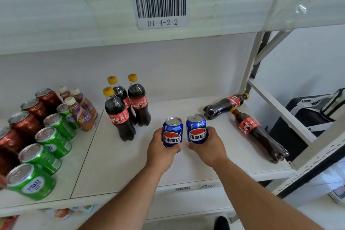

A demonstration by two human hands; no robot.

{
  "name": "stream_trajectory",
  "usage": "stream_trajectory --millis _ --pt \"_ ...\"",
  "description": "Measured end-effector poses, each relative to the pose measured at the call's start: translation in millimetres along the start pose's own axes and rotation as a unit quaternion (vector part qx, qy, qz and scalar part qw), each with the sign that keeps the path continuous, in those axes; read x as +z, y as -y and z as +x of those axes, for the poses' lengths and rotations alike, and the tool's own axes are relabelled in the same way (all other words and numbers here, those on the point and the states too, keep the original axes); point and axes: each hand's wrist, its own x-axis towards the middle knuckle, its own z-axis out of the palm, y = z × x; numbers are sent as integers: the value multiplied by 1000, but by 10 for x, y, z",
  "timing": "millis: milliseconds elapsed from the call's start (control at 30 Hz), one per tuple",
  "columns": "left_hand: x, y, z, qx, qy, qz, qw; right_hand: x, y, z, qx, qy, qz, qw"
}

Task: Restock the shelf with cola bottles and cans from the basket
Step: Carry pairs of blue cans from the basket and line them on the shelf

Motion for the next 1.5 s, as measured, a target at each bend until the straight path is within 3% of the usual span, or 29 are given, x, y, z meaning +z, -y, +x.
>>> stream_trajectory --millis 600,867,1200,1500 --pt "162 191 248 9 7 15 1000 61 -193 243 -12 17 27 999" --pt "218 230 205 30 -9 36 999 74 -160 219 -31 15 -11 999" --pt "182 245 173 41 27 27 998 32 -143 141 -38 30 -25 999" --pt "174 322 62 -1 4 -20 1000 -77 -259 -14 15 19 -4 1000"
